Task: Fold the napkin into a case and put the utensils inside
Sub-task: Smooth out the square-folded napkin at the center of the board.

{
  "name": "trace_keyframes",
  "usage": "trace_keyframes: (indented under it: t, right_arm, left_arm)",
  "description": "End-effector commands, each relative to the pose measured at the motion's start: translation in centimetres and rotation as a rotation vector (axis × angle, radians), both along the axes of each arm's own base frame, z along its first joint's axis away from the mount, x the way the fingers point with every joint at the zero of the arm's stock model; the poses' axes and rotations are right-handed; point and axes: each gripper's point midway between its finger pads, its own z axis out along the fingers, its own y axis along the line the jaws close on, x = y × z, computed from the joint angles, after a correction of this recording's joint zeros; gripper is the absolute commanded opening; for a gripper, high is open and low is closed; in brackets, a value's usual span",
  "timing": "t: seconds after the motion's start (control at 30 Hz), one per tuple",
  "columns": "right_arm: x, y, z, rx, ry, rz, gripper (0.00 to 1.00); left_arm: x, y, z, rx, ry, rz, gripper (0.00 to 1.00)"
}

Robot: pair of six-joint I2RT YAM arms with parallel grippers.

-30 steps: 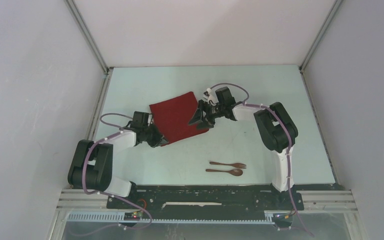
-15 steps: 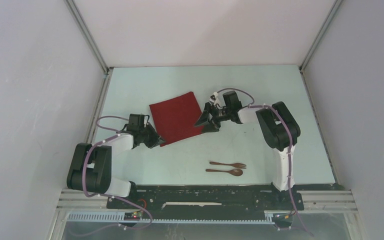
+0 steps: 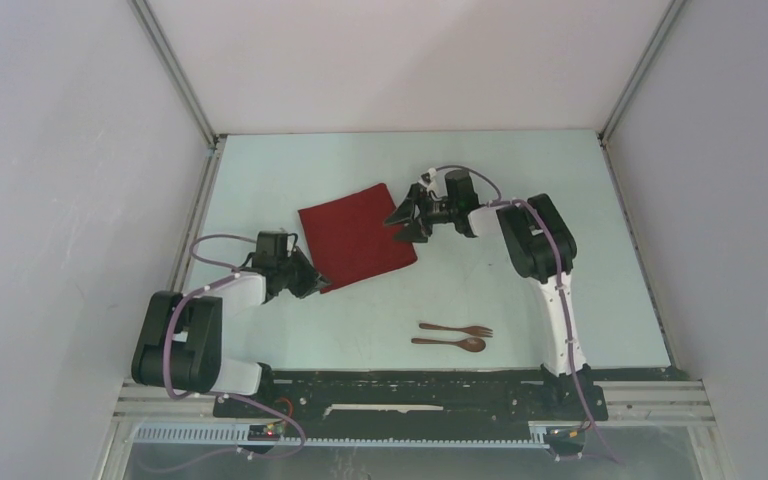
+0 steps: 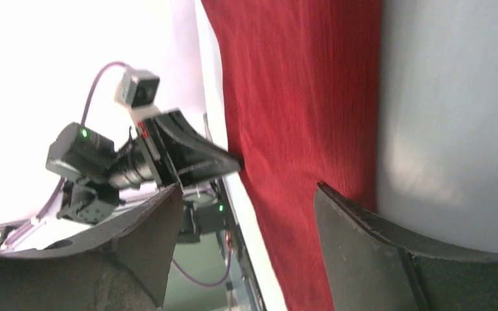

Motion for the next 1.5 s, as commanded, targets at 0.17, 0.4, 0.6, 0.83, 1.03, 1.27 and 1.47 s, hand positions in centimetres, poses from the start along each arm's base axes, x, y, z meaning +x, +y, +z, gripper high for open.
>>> trace_keyframes:
  t: [0.17,0.4,0.6,0.83,1.03,1.27,1.47]
  right_arm:
    - [7.7,1.0,-1.1,-0.053,-0.024,-0.156,0.81]
    - [11.7,2.4,-0.8,-0.050,-0.056,-0.176,0.80]
    - [15.2,4.8,1.3,0.009,-0.160,-0.173,0.82]
    - [20.3,4.7,5.5,0.086,-0.280,-0.295,0.88]
    - [14.4,3.8,13.2,0.043,-0.271,-0.089,0.94]
    - [0.0,-2.0,11.7,-0.217,-0.277,0.062,0.94]
    - [-4.5,-4.9,6.7,-0.294,-0.162,0.103,0.79]
  left_arm:
    - [-4.9,2.3,-3.7,0.118,0.175,0.000,0.00]
    - [-5.0,2.3,-3.7,0.119,0.175,-0.008,0.00]
    - [-4.7,2.2,-3.5,0.121,0.165,-0.016,0.00]
    - [-3.6,1.7,-1.4,0.103,0.107,-0.047,0.05]
    - [-1.9,-0.3,3.6,-0.006,-0.032,-0.095,0.21]
    - [0.0,0.2,11.4,-0.007,-0.230,-0.093,0.57]
    - [-1.0,2.6,9.0,0.048,-0.149,-0.039,0.62]
